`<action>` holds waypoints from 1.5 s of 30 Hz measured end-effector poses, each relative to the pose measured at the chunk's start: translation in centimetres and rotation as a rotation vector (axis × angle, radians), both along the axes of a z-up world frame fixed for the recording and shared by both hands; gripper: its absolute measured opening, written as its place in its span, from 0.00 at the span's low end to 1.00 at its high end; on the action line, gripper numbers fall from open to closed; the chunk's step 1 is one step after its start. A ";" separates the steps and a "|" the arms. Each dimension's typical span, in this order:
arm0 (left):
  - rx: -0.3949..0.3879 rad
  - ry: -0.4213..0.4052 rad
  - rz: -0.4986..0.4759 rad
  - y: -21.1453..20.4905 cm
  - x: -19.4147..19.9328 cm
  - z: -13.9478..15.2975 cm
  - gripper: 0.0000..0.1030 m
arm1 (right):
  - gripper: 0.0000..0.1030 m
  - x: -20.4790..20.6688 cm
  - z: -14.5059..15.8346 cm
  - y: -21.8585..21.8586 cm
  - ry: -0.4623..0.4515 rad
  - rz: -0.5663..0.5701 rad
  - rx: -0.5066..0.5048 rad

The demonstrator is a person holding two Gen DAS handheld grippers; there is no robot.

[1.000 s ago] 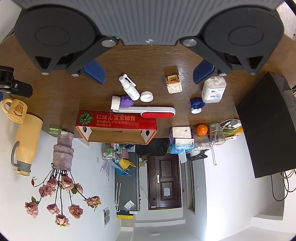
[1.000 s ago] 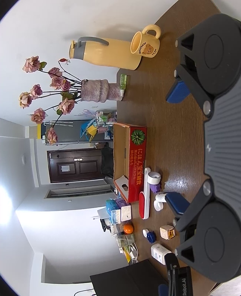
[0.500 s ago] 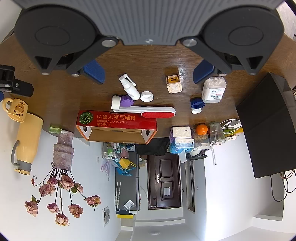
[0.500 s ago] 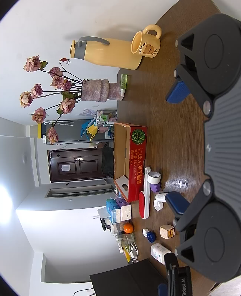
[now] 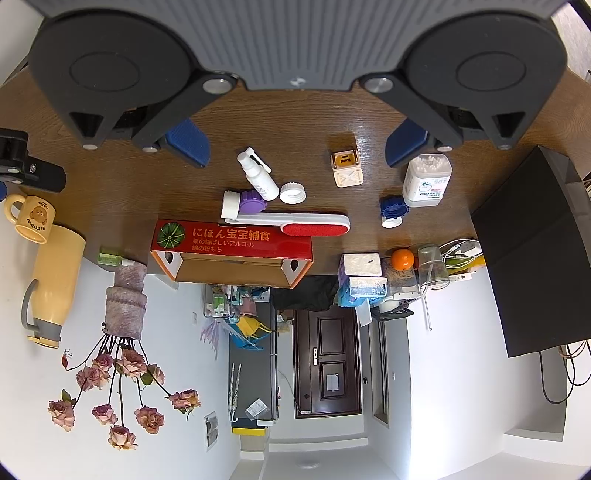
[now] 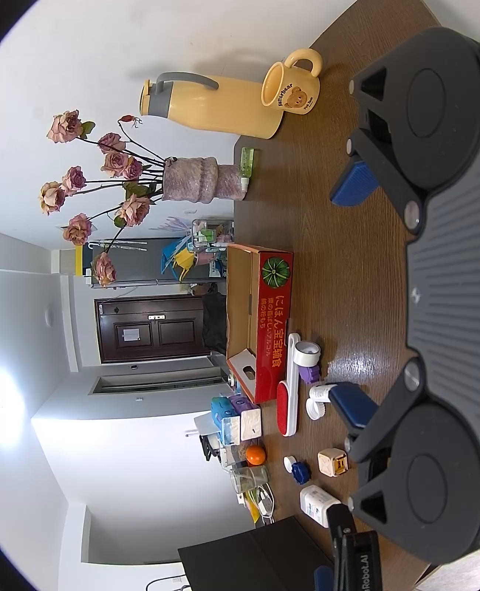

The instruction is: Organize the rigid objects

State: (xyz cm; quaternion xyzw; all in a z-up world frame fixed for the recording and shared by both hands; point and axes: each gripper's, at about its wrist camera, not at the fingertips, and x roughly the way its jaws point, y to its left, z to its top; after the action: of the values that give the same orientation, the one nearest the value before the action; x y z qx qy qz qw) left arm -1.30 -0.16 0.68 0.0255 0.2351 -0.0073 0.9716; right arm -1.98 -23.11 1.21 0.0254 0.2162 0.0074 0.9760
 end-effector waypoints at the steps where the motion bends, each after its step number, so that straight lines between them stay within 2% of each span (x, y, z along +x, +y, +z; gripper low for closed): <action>1: 0.000 0.000 0.000 0.0 0.0 0.0 1.00 | 1.00 0.0 0.0 0.0 0.000 0.000 0.000; 24: -0.003 0.006 0.018 0.5 0.8 -0.4 1.00 | 1.00 0.3 -0.1 0.1 0.000 -0.002 0.006; 41: -0.010 0.010 0.120 4.6 6.1 -1.3 1.00 | 1.00 4.3 -1.4 -1.9 0.010 -0.051 0.042; 45: 0.010 -0.001 0.148 5.8 7.6 -1.7 1.00 | 1.00 5.5 -1.7 -2.5 0.009 -0.069 0.042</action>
State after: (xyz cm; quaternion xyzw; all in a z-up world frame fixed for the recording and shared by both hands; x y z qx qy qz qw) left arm 6.27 5.60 -0.97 0.0130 0.2360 0.0659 0.9694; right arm 3.49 -25.61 -0.45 0.0535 0.2193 -0.0217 0.9740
